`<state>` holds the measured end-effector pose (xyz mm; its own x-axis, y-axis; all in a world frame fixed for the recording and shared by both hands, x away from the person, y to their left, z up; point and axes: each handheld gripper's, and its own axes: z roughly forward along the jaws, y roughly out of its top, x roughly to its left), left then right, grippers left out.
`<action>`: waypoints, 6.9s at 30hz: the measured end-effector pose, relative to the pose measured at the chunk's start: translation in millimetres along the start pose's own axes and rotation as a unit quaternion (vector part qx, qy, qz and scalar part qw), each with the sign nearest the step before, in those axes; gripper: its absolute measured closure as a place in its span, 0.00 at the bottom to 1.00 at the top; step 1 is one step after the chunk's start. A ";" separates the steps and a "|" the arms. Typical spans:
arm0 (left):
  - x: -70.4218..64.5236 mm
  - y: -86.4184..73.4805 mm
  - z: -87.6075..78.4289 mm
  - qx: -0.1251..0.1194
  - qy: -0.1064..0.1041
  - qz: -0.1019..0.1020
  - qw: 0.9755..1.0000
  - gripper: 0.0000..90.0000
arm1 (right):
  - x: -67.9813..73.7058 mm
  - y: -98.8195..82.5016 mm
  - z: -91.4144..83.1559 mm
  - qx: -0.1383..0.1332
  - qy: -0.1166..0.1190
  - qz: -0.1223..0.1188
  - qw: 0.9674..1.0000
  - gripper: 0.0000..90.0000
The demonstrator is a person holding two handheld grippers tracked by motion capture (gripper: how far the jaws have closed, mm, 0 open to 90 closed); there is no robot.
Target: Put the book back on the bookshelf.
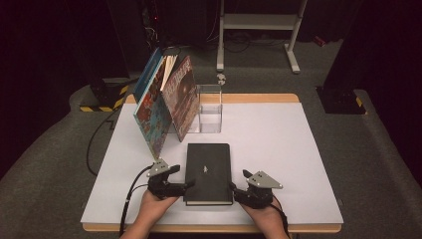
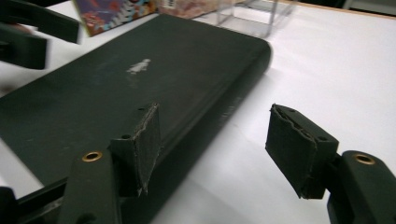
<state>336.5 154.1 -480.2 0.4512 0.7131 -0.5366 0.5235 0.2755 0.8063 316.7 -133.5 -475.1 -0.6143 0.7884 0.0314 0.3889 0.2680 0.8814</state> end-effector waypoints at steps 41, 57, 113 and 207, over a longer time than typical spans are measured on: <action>8.1 12.6 50.8 0.043 0.031 0.008 0.999 0.14 | 10.2 -3.4 12.8 0.028 0.043 -0.002 0.999 0.36; -7.3 26.2 43.6 0.007 0.026 0.038 0.999 0.22 | 7.9 -3.1 10.0 0.020 0.046 0.004 0.999 0.36; 5.5 30.1 33.7 0.031 0.033 0.027 0.999 0.51 | -17.2 7.8 26.3 0.044 0.065 0.056 0.995 0.42; 8.8 49.5 31.1 0.020 -0.045 0.004 0.999 0.61 | -24.3 17.9 40.5 0.066 0.083 0.085 0.991 0.32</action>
<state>388.8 153.9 -452.7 0.5182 0.6531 -0.5522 0.5476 0.2427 0.8008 366.4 -125.4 -479.1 -0.6319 0.7298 0.2609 0.5761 0.2171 0.7880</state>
